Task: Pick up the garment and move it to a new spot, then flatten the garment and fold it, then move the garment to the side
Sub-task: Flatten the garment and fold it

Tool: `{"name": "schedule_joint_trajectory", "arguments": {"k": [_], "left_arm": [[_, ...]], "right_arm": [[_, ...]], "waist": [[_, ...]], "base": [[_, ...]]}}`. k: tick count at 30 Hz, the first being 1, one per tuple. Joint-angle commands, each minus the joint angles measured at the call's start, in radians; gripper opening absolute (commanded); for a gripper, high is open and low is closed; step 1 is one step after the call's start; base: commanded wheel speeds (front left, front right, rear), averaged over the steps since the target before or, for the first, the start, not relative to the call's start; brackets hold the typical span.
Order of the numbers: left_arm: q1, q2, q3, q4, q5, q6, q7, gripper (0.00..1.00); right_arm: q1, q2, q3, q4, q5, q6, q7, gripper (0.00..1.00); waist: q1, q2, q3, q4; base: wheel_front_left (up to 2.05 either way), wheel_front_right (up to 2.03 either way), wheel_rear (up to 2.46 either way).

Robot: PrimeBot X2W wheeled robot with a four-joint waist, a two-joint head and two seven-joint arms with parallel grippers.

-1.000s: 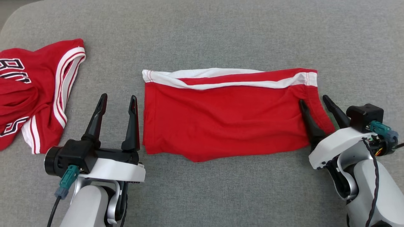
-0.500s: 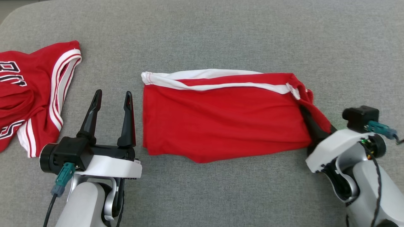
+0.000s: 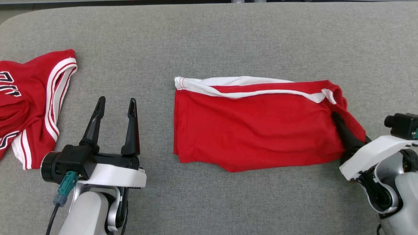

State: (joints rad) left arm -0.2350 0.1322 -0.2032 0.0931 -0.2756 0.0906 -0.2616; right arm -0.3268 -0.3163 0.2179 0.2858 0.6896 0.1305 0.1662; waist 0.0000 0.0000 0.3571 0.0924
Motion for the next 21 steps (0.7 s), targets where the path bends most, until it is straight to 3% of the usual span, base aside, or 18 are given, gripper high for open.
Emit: {"name": "schedule_joint_trajectory", "arguments": {"k": [1,5,10,15,21], "left_arm": [[-0.002,0.003,0.002,0.001,-0.001,0.002,-0.004,1.00],[-0.010,0.001,-0.006,0.004,0.000,-0.003,-0.004,1.00],[-0.033,-0.005,-0.019,0.012,-0.001,-0.011,-0.004,1.00],[-0.055,-0.019,-0.030,0.021,-0.003,-0.019,-0.004,1.00],[-0.067,-0.033,-0.040,0.031,-0.004,-0.025,-0.004,1.00]], "right_arm": [[0.007,0.003,-0.001,-0.027,0.040,0.000,0.025,0.00],[0.005,0.050,0.005,-0.134,0.233,0.000,0.136,0.00],[-0.047,0.113,0.050,-0.196,0.394,0.000,0.241,0.00],[-0.121,0.192,0.148,-0.130,0.437,0.000,0.274,0.00],[-0.189,0.231,0.236,-0.018,0.426,0.000,0.220,0.00]], "waist": [[0.0000,0.0000,-0.004,-0.001],[0.0000,0.0000,-0.006,0.004],[0.0000,0.0000,0.008,0.027],[0.0000,0.0000,0.020,0.061],[0.0000,0.0000,0.027,0.093]], "base": [[0.00,0.00,0.00],[0.00,0.00,0.00],[0.00,0.00,0.00],[0.00,0.00,0.00],[0.00,0.00,0.00]]}}
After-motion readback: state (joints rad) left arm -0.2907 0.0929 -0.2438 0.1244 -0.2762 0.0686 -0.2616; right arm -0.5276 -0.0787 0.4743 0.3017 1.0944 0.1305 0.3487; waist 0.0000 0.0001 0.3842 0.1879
